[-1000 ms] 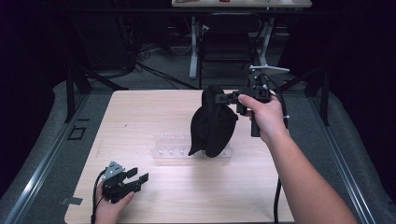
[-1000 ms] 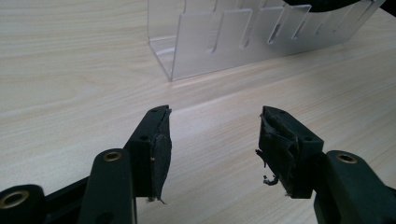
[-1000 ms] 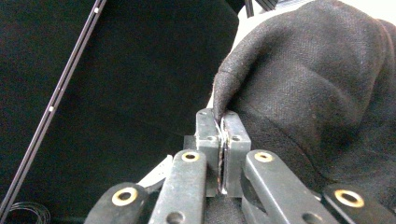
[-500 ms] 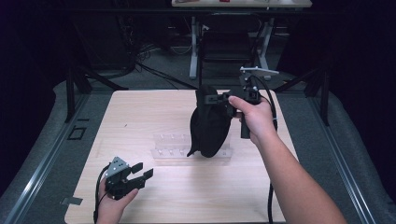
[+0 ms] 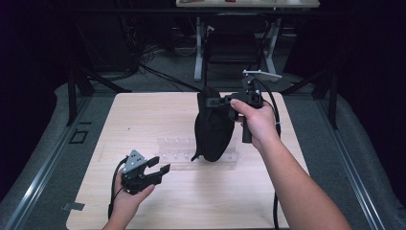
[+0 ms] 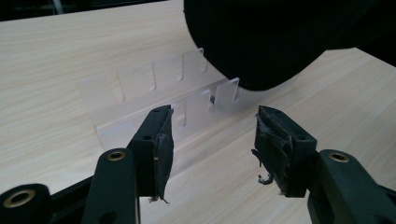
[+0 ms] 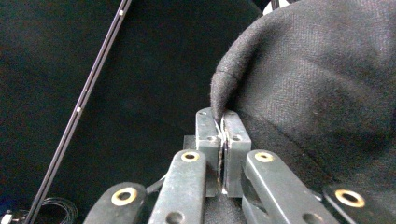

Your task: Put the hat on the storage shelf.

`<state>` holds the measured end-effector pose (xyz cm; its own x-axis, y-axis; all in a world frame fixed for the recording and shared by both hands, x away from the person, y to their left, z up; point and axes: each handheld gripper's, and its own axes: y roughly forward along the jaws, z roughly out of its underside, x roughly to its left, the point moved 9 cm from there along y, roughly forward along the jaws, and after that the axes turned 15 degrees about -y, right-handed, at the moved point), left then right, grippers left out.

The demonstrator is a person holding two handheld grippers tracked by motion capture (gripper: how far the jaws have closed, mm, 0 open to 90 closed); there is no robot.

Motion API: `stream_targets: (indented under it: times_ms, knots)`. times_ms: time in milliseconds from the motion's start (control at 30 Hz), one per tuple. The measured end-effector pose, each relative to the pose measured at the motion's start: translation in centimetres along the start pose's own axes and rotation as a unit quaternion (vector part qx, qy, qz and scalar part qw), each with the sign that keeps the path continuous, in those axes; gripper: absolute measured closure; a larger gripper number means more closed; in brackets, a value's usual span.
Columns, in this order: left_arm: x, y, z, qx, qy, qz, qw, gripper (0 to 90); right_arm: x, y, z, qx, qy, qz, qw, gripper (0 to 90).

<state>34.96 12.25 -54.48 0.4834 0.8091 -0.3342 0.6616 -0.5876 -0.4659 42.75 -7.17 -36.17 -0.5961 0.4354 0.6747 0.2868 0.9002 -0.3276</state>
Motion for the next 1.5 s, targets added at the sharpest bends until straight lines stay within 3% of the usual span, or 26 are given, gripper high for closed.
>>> stream_targets:
  times_ms: [367, 633, 833, 1033, 1300, 1500]
  knots:
    - [-2.5, 1.3, -2.0, -0.006, 0.019, 0.019, 0.9996, 47.1, 0.0, 0.2, -0.1, -0.002, 0.003, -0.005, 1.0, 88.1]
    - [-4.4, 2.2, -2.7, 0.003, 0.05, 0.026, 0.9984, 50.0, 0.1, 0.4, -0.1, -0.002, 0.002, -0.007, 1.0, 88.1]
    - [-5.8, 3.1, -2.7, 0.016, 0.06, 0.034, 0.9975, 55.6, 0.2, 0.6, -0.1, -0.002, 0.003, -0.009, 1.0, 88.1]
    - [-6.2, 3.4, -2.7, 0.019, 0.065, 0.031, 0.9972, 61.9, 0.1, 0.6, -0.1, -0.003, 0.002, -0.009, 1.0, 88.1]
    - [-6.8, 3.2, -2.8, 0.017, 0.064, 0.047, 0.9967, 64.5, 0.1, 0.6, -0.1, -0.004, 0.002, -0.007, 1.0, 88.1]
    - [-7.7, 3.2, -2.7, 0.022, 0.079, 0.054, 0.9951, 65.4, 0.2, 0.7, -0.2, -0.004, 0.002, -0.006, 1.0, 88.1]
